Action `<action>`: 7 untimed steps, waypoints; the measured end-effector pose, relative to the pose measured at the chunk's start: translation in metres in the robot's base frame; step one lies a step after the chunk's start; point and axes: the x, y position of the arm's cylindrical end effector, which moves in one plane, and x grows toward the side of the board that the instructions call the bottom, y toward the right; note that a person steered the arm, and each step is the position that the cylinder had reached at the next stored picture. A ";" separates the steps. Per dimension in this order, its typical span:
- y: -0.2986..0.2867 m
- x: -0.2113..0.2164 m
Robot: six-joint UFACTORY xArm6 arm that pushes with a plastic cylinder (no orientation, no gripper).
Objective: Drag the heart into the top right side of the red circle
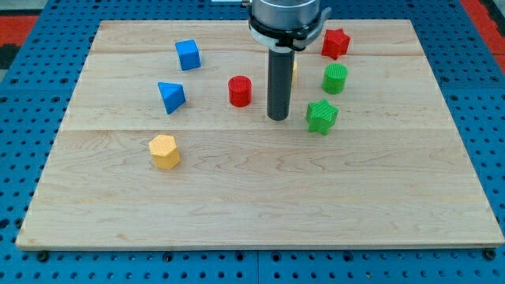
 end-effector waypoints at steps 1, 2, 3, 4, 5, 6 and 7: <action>0.044 -0.001; 0.045 0.000; 0.051 0.000; 0.052 -0.001; 0.052 -0.002; 0.052 -0.015; 0.052 -0.045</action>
